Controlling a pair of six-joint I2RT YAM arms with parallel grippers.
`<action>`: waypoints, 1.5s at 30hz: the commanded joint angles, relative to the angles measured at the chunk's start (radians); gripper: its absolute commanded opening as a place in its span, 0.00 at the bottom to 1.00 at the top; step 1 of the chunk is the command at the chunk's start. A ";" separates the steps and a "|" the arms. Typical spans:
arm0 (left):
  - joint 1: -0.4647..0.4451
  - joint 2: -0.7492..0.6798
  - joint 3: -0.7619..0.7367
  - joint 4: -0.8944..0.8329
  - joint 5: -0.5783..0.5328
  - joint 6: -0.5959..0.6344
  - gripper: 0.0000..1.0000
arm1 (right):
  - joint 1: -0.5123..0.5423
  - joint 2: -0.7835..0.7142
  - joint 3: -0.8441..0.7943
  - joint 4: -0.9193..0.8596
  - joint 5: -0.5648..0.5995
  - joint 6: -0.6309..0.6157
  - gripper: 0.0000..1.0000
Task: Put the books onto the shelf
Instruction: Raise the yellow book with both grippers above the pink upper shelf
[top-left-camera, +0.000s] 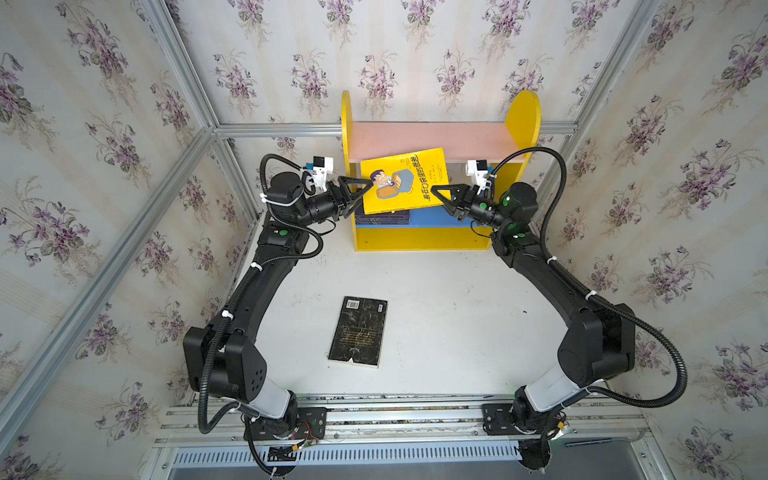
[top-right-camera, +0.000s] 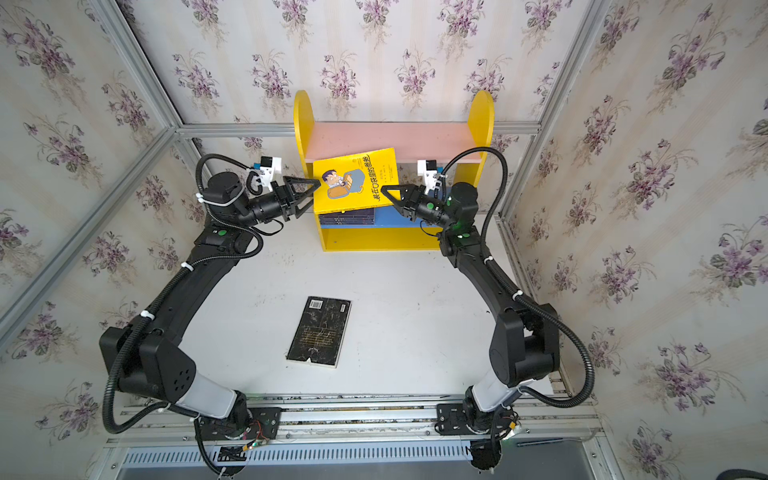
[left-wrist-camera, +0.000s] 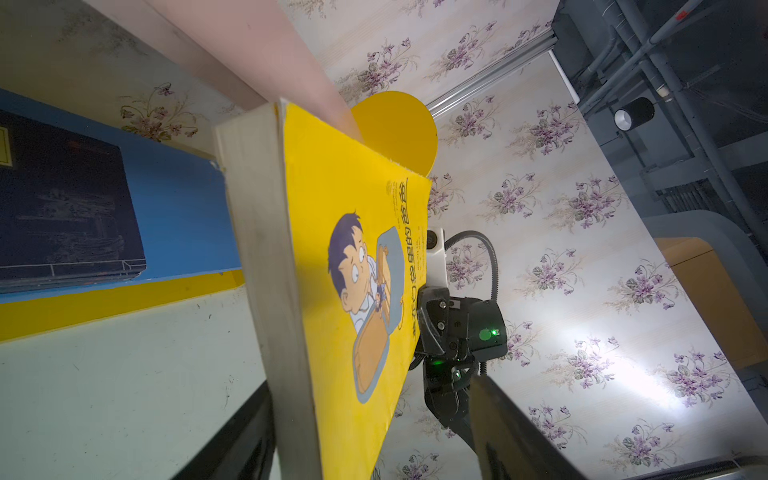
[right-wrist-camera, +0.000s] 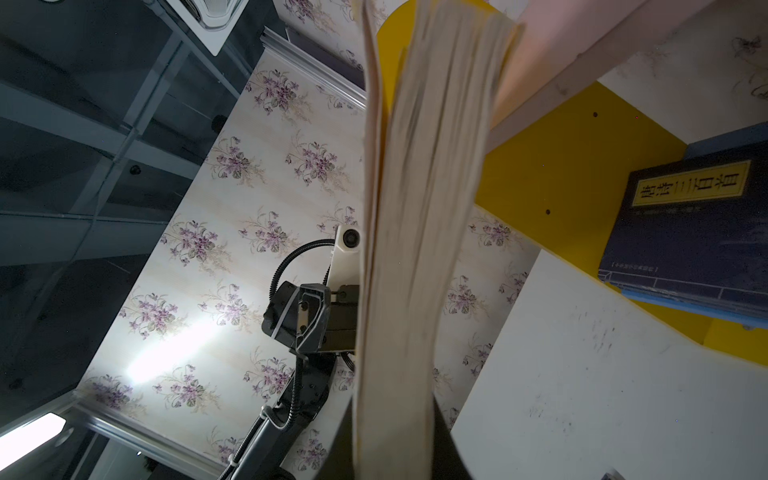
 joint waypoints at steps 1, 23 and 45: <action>-0.001 0.018 0.026 0.016 0.092 -0.010 0.72 | 0.029 0.007 0.024 0.009 0.079 -0.074 0.04; 0.002 -0.085 -0.112 -0.077 0.055 0.056 0.76 | -0.016 -0.004 -0.047 0.180 0.061 0.023 0.04; -0.023 -0.026 -0.023 -0.105 0.057 0.087 0.27 | -0.022 0.044 0.024 0.206 -0.006 0.095 0.05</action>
